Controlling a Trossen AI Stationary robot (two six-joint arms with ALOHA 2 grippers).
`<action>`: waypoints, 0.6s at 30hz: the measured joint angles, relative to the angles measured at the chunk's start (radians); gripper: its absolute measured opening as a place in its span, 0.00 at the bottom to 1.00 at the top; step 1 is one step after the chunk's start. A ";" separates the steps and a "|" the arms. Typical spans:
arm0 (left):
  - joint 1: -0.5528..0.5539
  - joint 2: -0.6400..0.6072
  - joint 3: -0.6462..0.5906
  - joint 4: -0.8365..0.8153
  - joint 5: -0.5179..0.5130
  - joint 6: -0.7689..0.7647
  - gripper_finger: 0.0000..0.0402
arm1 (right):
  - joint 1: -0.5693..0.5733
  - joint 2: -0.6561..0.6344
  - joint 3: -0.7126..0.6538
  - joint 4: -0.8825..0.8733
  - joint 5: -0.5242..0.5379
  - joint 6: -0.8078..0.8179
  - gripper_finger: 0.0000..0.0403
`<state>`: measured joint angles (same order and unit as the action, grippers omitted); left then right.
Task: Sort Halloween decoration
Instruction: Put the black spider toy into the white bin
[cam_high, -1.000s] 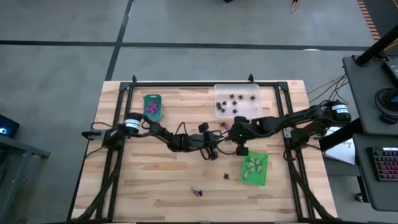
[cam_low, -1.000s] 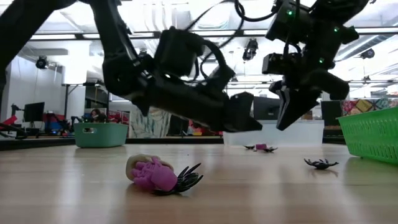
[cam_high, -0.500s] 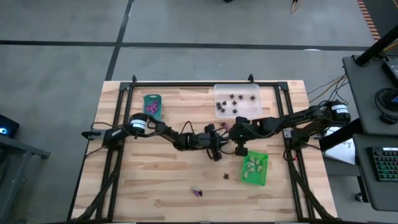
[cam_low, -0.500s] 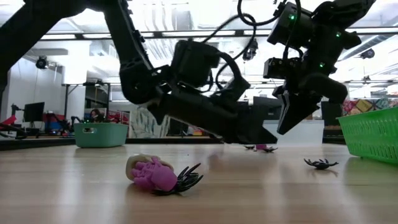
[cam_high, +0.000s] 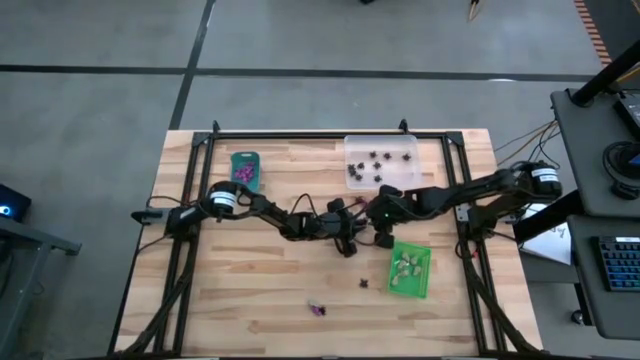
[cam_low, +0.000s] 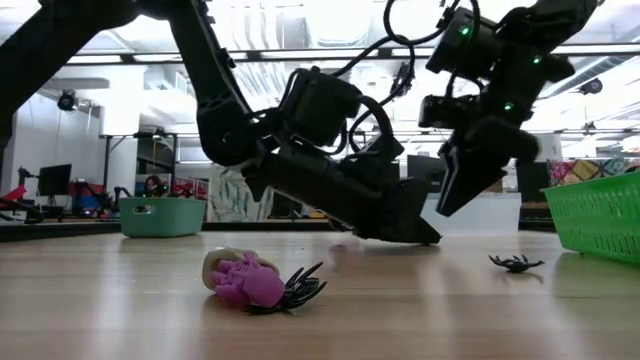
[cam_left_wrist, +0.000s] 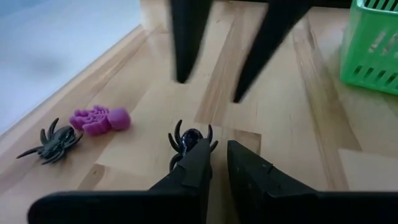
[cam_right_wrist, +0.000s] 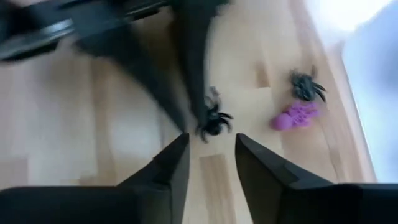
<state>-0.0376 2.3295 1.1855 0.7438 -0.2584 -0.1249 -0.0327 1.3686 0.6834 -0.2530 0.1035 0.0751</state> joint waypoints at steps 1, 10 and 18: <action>0.000 0.000 -0.003 0.001 0.000 0.000 0.09 | -0.010 0.007 0.000 0.009 -0.003 0.032 0.32; -0.001 0.000 -0.034 0.045 0.002 0.011 0.09 | -0.042 0.087 -0.001 0.091 -0.105 0.044 0.41; -0.006 0.000 -0.036 0.049 0.005 0.026 0.09 | -0.059 0.153 -0.001 0.111 -0.106 0.027 0.41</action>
<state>-0.0440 2.3295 1.1500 0.7924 -0.2535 -0.0986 -0.0919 1.5220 0.6824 -0.1417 -0.0023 0.1020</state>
